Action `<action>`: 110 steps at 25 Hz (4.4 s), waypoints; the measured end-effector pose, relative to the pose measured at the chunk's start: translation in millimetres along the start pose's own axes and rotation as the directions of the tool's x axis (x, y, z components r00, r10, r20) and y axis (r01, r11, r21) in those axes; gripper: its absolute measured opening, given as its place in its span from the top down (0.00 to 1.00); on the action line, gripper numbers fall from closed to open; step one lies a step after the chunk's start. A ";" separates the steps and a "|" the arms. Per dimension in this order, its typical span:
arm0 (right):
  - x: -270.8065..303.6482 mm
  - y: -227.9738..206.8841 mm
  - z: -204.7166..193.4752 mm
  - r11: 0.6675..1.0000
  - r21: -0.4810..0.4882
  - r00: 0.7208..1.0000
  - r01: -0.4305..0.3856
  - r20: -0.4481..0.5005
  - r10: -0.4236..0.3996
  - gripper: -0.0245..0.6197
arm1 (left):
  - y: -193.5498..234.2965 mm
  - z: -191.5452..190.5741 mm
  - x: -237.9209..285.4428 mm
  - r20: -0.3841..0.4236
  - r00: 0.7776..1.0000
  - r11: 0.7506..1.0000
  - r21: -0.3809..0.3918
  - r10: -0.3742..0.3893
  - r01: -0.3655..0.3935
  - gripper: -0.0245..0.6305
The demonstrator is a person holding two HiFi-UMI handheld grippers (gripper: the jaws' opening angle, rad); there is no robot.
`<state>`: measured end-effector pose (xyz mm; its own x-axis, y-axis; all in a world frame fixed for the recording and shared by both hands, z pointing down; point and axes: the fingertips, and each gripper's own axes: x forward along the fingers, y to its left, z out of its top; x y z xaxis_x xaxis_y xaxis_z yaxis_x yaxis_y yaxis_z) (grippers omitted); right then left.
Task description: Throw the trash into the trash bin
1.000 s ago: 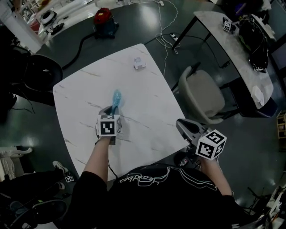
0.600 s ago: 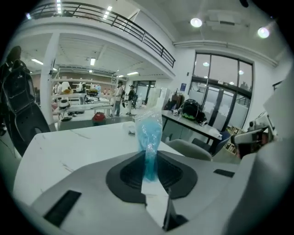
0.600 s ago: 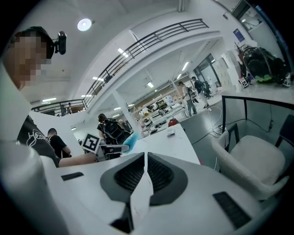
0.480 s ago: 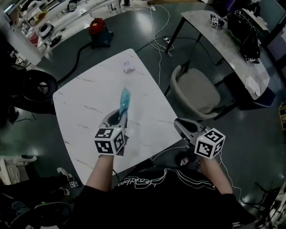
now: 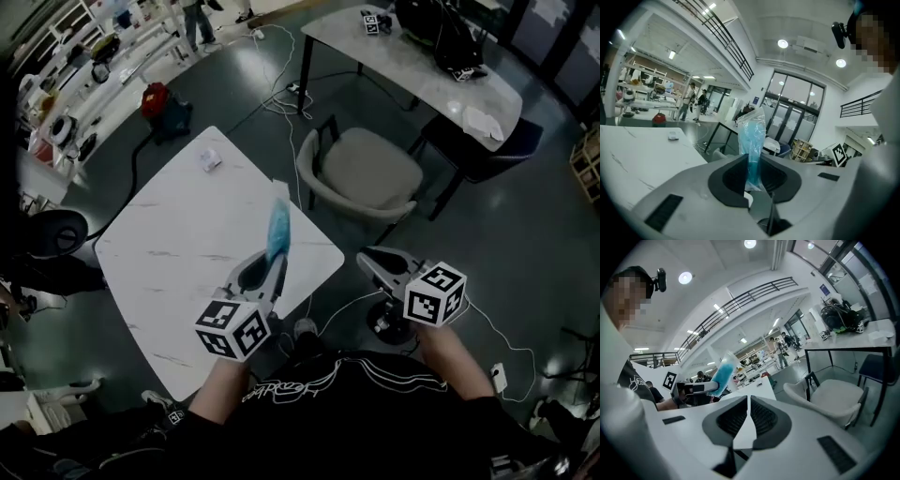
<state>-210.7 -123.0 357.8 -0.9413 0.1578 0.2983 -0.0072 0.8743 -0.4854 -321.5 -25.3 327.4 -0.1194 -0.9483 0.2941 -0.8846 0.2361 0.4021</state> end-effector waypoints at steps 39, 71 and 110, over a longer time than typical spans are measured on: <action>-430.2 -87.6 -229.3 0.806 0.364 0.818 0.467 0.168 -0.550 0.89 | -395.3 -292.9 88.5 -0.468 0.740 0.843 -0.021 -0.483 0.537 0.89; -325.3 -166.9 -541.8 0.525 0.712 0.859 0.466 -0.221 -0.463 0.89 | -188.6 -708.1 178.9 -0.955 0.295 0.962 0.069 -0.012 0.263 0.89; -303.4 -111.6 -245.0 0.882 0.434 0.962 0.185 0.106 -0.254 0.89 | -282.9 -365.9 112.1 -0.400 0.772 0.864 -0.327 -0.494 0.384 0.74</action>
<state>158.3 -156.0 522.9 -0.9390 -0.1185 0.3229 -0.3267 0.6007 -0.7297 80.3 -120.8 563.9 0.5254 -0.7636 0.3754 -0.6627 -0.0906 0.7433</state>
